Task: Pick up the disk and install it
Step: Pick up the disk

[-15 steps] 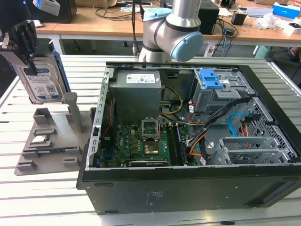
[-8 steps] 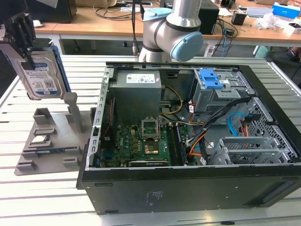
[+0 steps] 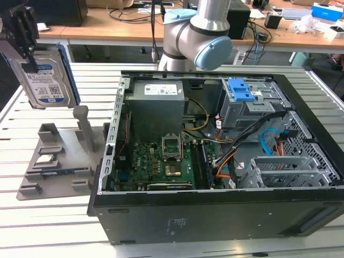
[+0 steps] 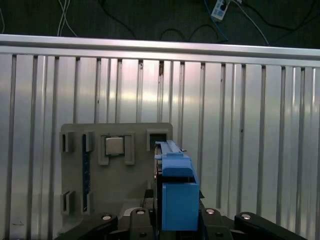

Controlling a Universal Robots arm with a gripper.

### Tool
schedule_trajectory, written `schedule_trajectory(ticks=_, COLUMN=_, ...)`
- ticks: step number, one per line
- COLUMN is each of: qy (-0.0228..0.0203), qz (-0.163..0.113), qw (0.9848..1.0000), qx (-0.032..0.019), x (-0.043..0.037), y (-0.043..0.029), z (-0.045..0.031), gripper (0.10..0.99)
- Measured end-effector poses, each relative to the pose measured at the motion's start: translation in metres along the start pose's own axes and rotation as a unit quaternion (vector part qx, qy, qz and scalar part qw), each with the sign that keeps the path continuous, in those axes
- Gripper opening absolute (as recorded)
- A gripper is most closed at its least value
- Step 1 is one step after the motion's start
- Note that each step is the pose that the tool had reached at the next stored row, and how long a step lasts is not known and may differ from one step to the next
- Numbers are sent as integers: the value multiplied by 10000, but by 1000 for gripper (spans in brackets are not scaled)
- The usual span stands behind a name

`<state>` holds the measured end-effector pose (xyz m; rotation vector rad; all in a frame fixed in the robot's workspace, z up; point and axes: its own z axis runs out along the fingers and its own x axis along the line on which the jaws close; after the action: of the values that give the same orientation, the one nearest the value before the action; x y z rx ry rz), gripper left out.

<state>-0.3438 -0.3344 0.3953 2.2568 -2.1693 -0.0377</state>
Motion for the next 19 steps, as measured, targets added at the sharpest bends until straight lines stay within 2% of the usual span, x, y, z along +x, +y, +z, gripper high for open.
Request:
schedule_trajectory(ticks=5, qy=2, qz=0, qw=10000, qx=-1, x=-49, y=-3, z=-66, gripper=365)
schedule_trajectory(ticks=10, qy=1, qz=0, qw=10000, qx=-7, x=-51, y=-10, z=-178, gripper=365)
schedule_trajectory(ticks=12, qy=1, qz=0, qw=10000, qx=-8, x=-52, y=-11, z=-250, gripper=365)
schedule_trajectory(ticks=19, qy=1, qz=0, qw=10000, qx=-10, x=-55, y=-12, z=-401, gripper=365)
